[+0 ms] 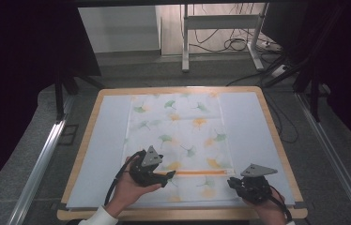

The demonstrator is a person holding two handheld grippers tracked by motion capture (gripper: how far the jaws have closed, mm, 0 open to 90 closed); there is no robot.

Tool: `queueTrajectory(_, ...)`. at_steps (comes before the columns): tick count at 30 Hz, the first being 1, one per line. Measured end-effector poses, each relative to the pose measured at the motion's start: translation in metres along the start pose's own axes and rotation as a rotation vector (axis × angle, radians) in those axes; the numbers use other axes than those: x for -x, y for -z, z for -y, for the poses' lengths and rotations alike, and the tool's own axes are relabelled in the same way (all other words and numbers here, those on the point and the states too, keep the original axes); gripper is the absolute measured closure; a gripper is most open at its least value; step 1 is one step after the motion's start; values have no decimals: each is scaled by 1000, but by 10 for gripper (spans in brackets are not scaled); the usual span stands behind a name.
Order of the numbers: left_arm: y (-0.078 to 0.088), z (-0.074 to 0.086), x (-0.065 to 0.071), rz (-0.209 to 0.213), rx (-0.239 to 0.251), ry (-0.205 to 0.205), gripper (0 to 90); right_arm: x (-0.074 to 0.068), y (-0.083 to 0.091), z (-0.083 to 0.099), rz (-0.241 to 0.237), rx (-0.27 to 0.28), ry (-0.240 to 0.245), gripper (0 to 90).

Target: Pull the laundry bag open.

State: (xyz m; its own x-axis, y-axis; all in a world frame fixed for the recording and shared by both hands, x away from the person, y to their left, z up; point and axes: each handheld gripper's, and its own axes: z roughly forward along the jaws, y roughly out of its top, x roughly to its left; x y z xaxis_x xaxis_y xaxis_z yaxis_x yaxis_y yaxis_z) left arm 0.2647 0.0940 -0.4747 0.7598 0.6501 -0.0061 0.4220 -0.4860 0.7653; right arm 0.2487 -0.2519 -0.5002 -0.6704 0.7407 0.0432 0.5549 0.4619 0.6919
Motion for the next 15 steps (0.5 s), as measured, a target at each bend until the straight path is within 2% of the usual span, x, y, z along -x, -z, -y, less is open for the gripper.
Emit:
queueTrajectory(6,-15,-15,7,33,-1,-17,341,-1,0,2,-19,-20,8,879)
queueTrajectory(10,-29,-27,15,77,-2,-36,358,-3,1,7,-24,-34,1,890)
queueTrajectory(15,-47,-43,29,117,-20,-94,369,-2,3,11,-30,-41,5,892)
